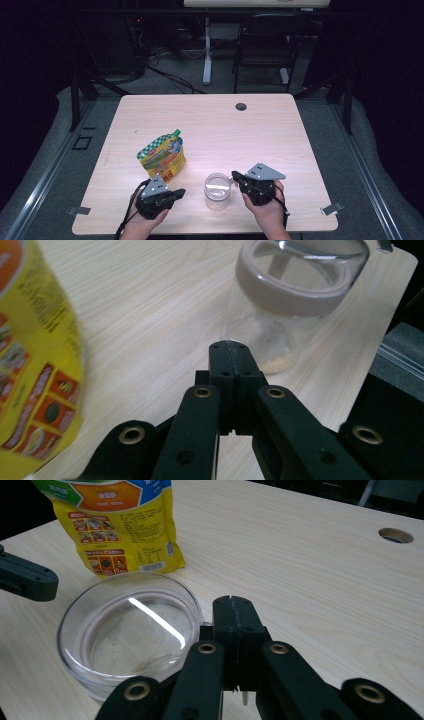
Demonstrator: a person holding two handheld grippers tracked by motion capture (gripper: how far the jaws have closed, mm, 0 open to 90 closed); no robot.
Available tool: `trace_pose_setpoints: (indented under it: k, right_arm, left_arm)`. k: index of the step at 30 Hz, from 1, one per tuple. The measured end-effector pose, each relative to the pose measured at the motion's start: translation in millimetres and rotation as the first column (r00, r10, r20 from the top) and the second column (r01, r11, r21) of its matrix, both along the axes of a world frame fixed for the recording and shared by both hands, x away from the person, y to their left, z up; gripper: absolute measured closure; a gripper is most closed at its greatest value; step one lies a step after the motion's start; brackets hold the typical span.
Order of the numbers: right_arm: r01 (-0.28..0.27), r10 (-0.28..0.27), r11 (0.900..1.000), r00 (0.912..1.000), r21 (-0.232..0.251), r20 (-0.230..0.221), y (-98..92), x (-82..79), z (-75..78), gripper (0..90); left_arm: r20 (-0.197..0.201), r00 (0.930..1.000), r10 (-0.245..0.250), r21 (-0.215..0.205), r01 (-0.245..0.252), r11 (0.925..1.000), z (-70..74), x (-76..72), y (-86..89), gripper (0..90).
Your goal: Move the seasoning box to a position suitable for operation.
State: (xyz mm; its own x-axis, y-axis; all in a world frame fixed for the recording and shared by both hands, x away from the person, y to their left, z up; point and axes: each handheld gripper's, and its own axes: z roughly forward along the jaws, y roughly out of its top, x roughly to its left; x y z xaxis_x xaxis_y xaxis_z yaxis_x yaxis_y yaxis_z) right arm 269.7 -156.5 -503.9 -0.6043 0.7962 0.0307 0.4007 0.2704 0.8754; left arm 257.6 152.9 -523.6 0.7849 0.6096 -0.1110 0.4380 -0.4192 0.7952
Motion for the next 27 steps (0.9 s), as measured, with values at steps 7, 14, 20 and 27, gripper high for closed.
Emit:
trace_pose_setpoints:
  k: [7, 14, 20, 27]
  right_arm:
    - [-0.006, 0.006, 1.000, 1.0000, 0.011, -0.005, -1.6, 0.8, -0.7, 90.0]
    - [-0.006, 0.006, 1.000, 1.0000, 0.014, -0.005, -2.2, 0.8, -1.1, 90.0]
    - [-0.005, 0.005, 1.000, 1.0000, 0.023, -0.008, -2.8, 0.9, -1.4, 90.0]
    - [-0.004, 0.004, 1.000, 1.0000, 0.025, -0.006, -3.0, 0.7, -1.7, 90.0]
  left_arm:
    - [-0.010, 0.9994, -0.034, -0.010, 0.034, 0.9994, -0.3, 2.8, -18.2, 90.0]
    - [-0.011, 0.9968, -0.079, -0.013, 0.078, 0.9968, -2.2, 2.1, -36.0, 90.0]
    - [-0.012, 0.9960, -0.088, -0.010, 0.088, 0.9961, -1.4, 0.8, -41.2, 90.0]
    - [-0.013, 0.9958, -0.091, -0.009, 0.091, 0.9958, -1.0, 0.9, -43.1, 90.0]
